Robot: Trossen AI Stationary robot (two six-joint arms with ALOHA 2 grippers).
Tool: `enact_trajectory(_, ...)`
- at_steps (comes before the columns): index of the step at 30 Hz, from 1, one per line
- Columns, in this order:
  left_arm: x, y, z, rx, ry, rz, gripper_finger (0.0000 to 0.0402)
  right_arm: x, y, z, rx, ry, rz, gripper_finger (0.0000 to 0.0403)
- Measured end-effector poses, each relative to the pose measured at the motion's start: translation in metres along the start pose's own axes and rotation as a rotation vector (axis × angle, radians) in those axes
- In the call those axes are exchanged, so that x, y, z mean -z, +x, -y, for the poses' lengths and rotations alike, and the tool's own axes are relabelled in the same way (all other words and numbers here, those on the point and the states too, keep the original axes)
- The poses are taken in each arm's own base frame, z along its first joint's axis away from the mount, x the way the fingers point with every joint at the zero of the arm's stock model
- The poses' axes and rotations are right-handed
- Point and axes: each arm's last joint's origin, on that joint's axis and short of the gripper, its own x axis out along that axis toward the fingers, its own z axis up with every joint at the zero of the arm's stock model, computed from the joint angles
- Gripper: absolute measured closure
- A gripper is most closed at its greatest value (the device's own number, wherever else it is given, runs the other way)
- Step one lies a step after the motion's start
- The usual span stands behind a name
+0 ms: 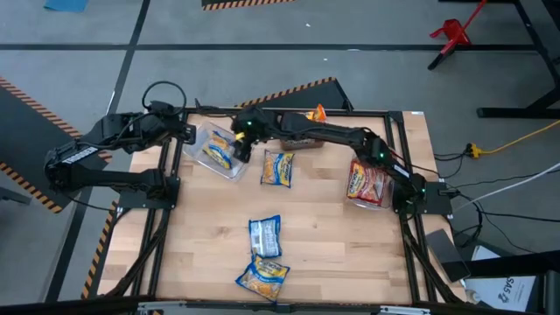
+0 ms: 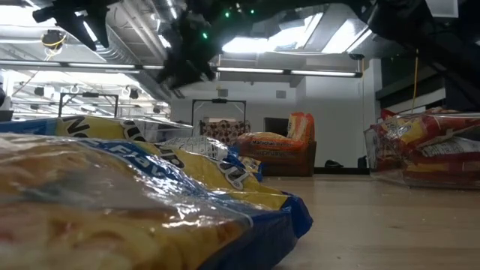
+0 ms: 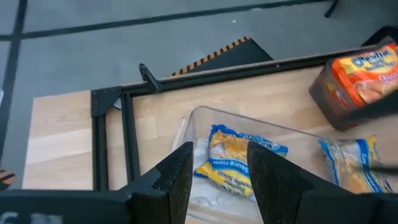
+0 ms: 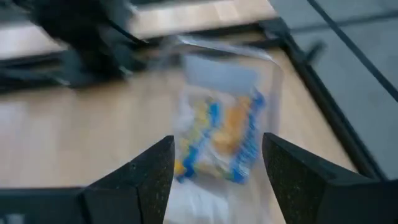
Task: Sort Maruchan noodles
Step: Put the blue noodle pack into the left transparent bin
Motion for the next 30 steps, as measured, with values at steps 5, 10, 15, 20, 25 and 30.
enact_trajectory(5,-0.001,-0.003,-0.004,-0.008,-0.008,0.032,0.0256,0.000,0.017,-0.017,0.004,-0.040,0.082,0.0174)
enact_trajectory(10,0.000,-0.011,-0.013,0.025,-0.051,0.064,0.0256,0.021,0.048,-0.016,0.011,-0.051,0.038,0.0174)
enact_trajectory(15,0.001,-0.015,-0.019,0.041,-0.069,0.077,0.0256,0.036,0.067,-0.008,0.021,-0.064,-0.006,0.0174)
enact_trajectory(20,0.002,-0.017,-0.021,0.045,-0.072,0.080,0.0256,0.046,0.080,-0.005,-0.006,-0.084,-0.024,0.0174)
enact_trajectory(25,0.002,-0.016,-0.021,0.044,-0.071,0.079,0.0256,0.056,0.092,-0.005,0.023,-0.204,-0.048,0.0174)
enact_trajectory(30,0.002,-0.016,-0.021,0.042,-0.070,0.080,0.0256,0.063,0.095,-0.004,0.027,-0.256,-0.095,0.0174)
